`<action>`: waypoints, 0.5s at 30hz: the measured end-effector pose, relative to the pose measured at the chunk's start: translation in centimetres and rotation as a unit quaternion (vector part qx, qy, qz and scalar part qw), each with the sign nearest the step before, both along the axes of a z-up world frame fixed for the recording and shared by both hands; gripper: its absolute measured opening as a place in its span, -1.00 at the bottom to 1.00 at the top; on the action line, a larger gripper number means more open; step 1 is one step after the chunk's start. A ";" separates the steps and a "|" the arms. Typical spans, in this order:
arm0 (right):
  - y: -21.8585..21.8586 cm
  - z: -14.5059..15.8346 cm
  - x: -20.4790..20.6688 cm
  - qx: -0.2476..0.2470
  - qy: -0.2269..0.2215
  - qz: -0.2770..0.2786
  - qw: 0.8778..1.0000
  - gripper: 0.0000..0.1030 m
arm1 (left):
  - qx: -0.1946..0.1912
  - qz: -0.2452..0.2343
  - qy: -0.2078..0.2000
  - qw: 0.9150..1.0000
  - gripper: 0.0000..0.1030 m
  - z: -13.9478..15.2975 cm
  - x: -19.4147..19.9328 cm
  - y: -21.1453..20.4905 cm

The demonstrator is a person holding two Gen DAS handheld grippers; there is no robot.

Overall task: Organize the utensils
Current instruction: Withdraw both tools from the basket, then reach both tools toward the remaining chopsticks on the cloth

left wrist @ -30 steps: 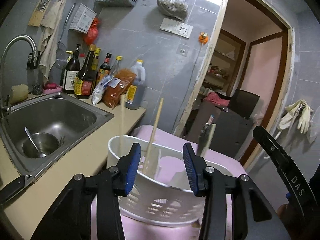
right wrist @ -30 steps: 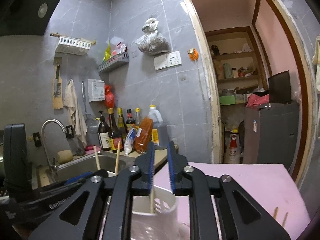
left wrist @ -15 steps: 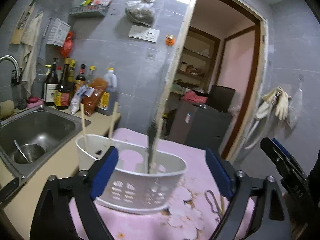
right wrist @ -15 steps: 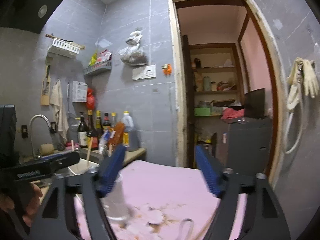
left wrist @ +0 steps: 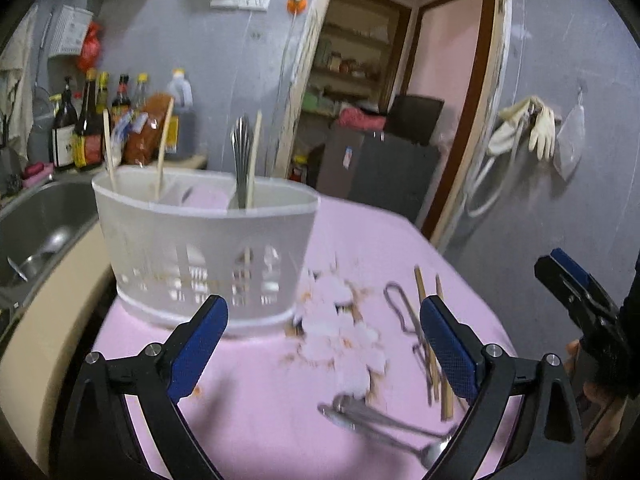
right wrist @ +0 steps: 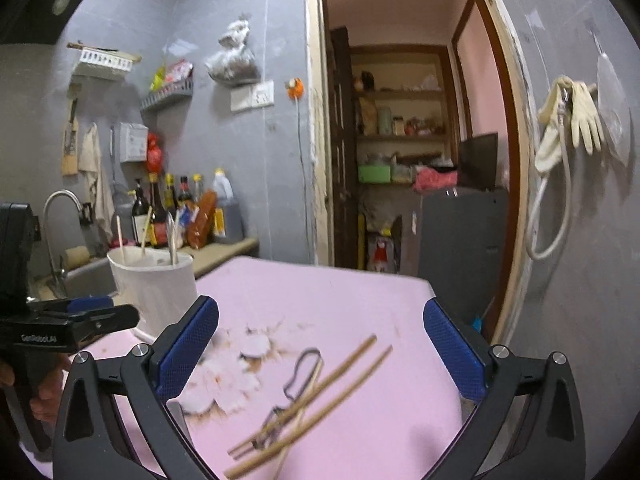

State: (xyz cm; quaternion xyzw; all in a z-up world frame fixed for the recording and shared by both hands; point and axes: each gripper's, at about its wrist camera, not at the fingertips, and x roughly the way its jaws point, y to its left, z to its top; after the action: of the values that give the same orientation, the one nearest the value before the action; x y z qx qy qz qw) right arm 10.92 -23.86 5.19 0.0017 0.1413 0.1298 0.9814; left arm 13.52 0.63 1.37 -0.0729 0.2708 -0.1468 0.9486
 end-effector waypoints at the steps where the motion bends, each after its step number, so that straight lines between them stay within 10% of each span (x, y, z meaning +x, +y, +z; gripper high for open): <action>1: -0.2 -0.2 0.1 0.000 0.006 -0.001 1.000 1.00 | 0.001 -0.002 0.008 1.000 0.83 -0.2 -0.2 -0.1; 9: -1.1 -1.9 1.7 -0.005 0.082 -0.021 0.996 0.95 | 0.018 -0.029 0.054 0.998 0.83 -1.7 0.2 -1.6; 15: -2.3 -3.5 3.7 0.002 0.149 -0.028 0.988 0.37 | 0.021 -0.083 0.088 0.992 0.80 -2.1 2.4 -3.8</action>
State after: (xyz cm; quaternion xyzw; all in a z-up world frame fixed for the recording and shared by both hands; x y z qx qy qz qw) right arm 14.64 -26.13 1.69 0.0269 0.2853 0.1004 0.9528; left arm 15.89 -3.13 -0.78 -0.0430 0.3614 -0.2123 0.9069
